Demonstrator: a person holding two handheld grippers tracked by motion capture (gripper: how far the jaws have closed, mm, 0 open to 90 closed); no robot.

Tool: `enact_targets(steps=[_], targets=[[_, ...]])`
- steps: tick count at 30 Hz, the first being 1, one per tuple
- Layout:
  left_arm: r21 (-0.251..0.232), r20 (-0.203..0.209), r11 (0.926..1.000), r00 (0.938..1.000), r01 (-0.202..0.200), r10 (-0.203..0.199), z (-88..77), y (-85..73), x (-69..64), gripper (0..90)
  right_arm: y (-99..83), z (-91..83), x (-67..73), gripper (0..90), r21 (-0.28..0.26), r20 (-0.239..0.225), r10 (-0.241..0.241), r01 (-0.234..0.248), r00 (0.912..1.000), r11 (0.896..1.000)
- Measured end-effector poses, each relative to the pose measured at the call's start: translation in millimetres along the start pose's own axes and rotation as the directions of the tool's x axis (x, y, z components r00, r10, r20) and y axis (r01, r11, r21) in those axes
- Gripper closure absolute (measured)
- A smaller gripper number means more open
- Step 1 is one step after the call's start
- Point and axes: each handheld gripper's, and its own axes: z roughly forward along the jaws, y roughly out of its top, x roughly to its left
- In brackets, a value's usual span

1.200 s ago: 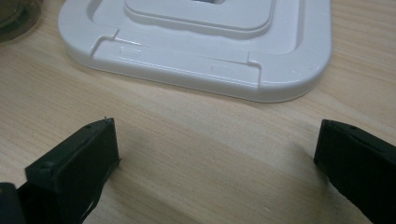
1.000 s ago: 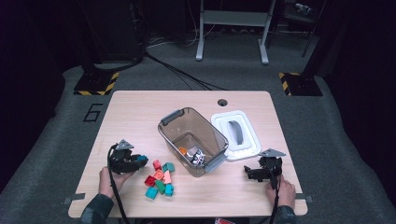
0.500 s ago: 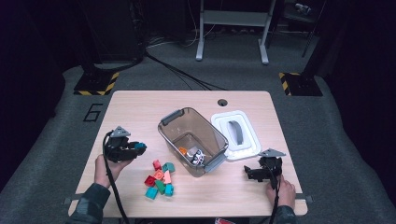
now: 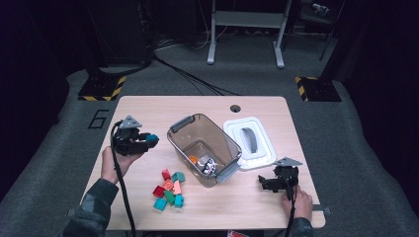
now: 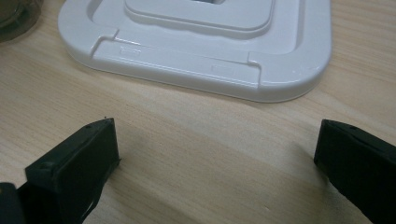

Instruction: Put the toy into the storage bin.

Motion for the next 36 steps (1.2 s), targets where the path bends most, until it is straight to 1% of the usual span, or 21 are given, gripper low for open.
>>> enact_targets(steps=[1,5,7,8,13,17,18,19,20,27,31,33,36], targets=[[-0.005,-0.005,1.0000,1.0000,-0.004,0.004,0.7,3.4,-1.3,59.5,0.0,0.0,0.0,0.0,0.000,0.000,0.000,0.000,1.0000,1.000],[-0.018,-0.001,0.9996,0.9997,-0.024,0.023,2.8,15.7,-4.3,59.5,0.0,0.0,0.0,0.0,0.000,0.000,0.000,0.000,1.0000,1.000],[-0.014,0.006,0.9994,0.9994,-0.033,0.033,4.8,21.2,-6.2,59.5,0.1,-0.2,0.4,0.0,0.001,-0.001,0.005,-0.005,1.0000,1.000],[-0.007,0.007,0.9989,0.9989,-0.047,0.047,6.1,24.1,-7.2,59.5,0.1,-0.1,0.2,0.0,0.001,0.000,0.003,-0.003,1.0000,1.000],[-0.005,0.019,0.9973,0.9971,-0.073,0.073,18.1,37.0,-14.5,59.5,0.0,0.0,0.1,0.0,0.000,0.000,0.001,-0.001,1.0000,1.000],[0.008,0.037,0.9964,0.9958,-0.084,0.084,28.4,42.8,-19.3,59.5,0.1,-0.2,0.4,0.0,0.002,-0.001,0.005,-0.005,1.0000,1.000],[0.009,0.044,0.9968,0.9959,-0.080,0.079,31.4,43.5,-20.8,59.4,0.0,0.0,0.1,0.0,0.000,0.000,0.001,-0.001,1.0000,1.000],[0.006,0.039,0.9962,0.9955,-0.086,0.086,35.7,44.3,-21.5,59.5,0.1,-0.2,0.4,0.0,0.002,-0.001,0.006,-0.006,1.0000,1.000],[0.008,0.043,0.9967,0.9959,-0.081,0.080,38.6,44.7,-22.3,59.4,0.1,-0.2,0.3,0.0,0.002,0.000,0.005,-0.005,1.0000,1.000],[0.019,0.068,0.9964,0.9944,-0.083,0.081,54.5,45.7,-27.0,59.4,0.1,-0.1,0.3,0.0,0.002,-0.001,0.005,-0.005,1.0000,1.000],[0.037,0.074,0.9954,0.9936,-0.088,0.085,64.1,43.5,-29.9,59.4,0.2,-0.1,0.3,0.0,0.001,-0.001,0.004,-0.004,1.0000,1.000],[0.056,0.079,0.9945,0.9933,-0.088,0.084,70.2,41.0,-31.0,59.4,0.2,-0.1,0.3,0.0,0.001,-0.001,0.005,-0.005,1.0000,1.000],[0.076,0.089,0.9932,0.9927,-0.089,0.082,75.3,38.2,-31.4,59.4,0.2,-0.1,0.3,0.0,0.001,-0.001,0.005,-0.005,1.0000,1.000]])
